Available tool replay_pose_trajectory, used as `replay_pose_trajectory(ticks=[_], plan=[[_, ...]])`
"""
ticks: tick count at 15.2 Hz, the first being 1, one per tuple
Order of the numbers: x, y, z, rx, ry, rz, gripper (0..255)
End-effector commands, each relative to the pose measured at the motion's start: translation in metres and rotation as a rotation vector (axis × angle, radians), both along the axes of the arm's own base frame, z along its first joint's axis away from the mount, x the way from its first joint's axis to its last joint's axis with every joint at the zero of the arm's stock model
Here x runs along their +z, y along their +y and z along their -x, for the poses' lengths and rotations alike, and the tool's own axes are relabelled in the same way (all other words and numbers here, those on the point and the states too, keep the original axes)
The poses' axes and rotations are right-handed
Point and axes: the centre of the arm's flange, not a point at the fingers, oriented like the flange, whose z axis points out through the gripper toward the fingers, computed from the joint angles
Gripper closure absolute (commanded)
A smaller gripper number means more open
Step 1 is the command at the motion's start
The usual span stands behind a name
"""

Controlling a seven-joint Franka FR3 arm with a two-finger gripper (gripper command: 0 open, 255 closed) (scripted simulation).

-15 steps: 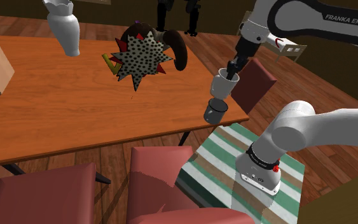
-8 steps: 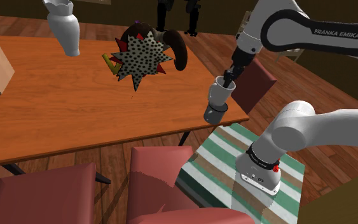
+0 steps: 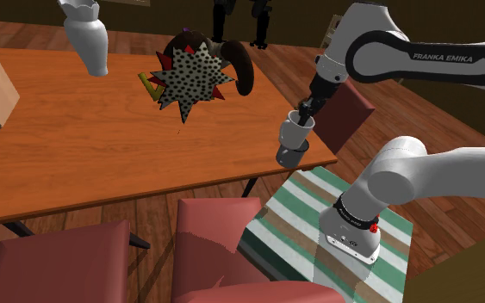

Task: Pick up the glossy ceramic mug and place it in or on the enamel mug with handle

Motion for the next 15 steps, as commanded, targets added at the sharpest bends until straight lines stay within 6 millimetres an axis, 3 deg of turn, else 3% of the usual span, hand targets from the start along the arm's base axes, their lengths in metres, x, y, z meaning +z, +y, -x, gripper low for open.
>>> replay_pose_trajectory(ticks=[1,5,6,11,15], plan=[[-0.003,0.001,0.0,0.0,0.006,-0.001,255],[-0.003,0.001,0.0,0.0,0.006,-0.001,255],[-0.003,0.001,0.0,0.0,0.006,-0.001,0],[-0.003,0.001,0.0,0.0,0.006,-0.001,0],[0.047,-0.001,0.003,0.0,0.006,-0.001,0]])
